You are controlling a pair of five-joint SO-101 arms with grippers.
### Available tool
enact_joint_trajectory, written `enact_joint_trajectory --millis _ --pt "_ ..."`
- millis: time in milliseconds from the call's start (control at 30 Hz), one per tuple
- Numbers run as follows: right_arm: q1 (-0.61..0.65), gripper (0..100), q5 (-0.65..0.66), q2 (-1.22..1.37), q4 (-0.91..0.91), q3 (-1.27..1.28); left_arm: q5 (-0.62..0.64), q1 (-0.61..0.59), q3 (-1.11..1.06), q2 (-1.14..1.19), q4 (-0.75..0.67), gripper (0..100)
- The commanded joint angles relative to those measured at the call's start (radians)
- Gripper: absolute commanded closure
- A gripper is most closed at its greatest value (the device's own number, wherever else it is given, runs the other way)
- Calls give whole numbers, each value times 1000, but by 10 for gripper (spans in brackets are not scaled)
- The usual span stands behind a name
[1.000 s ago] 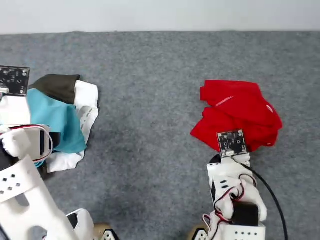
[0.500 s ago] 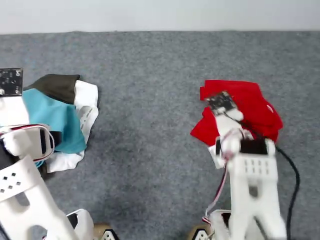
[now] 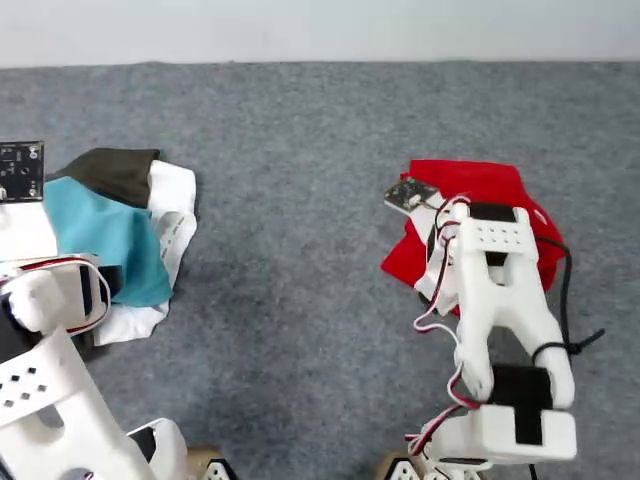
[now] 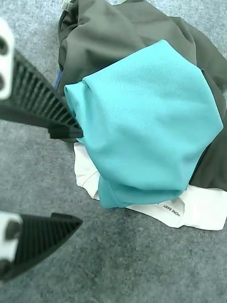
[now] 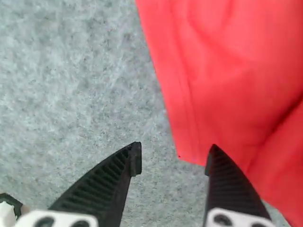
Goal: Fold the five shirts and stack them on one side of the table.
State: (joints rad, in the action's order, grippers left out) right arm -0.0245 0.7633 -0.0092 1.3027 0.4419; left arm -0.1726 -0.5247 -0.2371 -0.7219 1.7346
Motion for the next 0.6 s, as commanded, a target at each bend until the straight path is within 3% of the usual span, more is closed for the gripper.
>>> enact_joint_trajectory --millis 0,567 --pt "-30 798 15 25 4 -46 3 9 4 -18 20 750" --pt "-77 805 17 239 -211 -48 6 8 -81 -25 18 750"
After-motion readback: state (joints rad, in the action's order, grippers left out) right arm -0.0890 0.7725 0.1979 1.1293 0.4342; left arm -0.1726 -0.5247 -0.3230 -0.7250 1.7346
